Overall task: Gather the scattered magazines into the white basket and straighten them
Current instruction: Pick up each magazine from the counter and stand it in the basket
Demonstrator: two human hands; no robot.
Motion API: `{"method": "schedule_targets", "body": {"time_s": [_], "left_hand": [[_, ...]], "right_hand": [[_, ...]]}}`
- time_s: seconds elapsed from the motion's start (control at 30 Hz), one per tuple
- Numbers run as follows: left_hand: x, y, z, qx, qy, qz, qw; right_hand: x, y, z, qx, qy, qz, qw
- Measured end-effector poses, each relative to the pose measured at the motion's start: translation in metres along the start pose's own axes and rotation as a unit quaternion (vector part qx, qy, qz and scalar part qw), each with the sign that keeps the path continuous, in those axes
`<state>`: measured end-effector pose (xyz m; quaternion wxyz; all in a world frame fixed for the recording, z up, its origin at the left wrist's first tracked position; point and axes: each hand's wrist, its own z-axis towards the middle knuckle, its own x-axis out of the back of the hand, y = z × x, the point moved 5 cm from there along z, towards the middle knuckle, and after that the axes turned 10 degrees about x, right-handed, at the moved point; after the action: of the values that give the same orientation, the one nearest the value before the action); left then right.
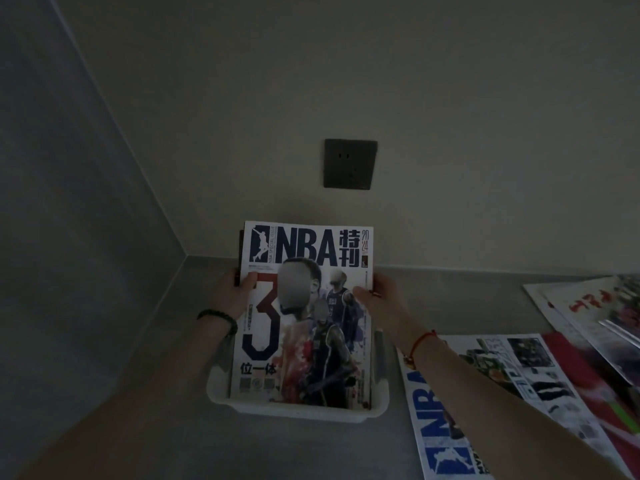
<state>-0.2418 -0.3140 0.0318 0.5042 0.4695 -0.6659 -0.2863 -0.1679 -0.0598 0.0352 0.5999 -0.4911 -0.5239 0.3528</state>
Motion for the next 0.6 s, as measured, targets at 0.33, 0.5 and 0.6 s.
{"method": "schedule_targets", "body": {"time_s": [0.33,0.5,0.6], "left_hand": [[0.025,0.048,-0.024,-0.165,0.017,-0.152,0.974],[0.016,0.028,-0.029,-0.174,0.003,-0.128,0.976],[0.013,0.027,-0.030,-0.180,-0.010,-0.135,0.974]], "right_hand": [[0.017,-0.057,-0.006,0.157,0.049,0.083,0.983],[0.015,-0.041,-0.015,0.164,0.034,0.064,0.984],[0.014,-0.038,-0.015,0.178,0.014,0.074,0.981]]}}
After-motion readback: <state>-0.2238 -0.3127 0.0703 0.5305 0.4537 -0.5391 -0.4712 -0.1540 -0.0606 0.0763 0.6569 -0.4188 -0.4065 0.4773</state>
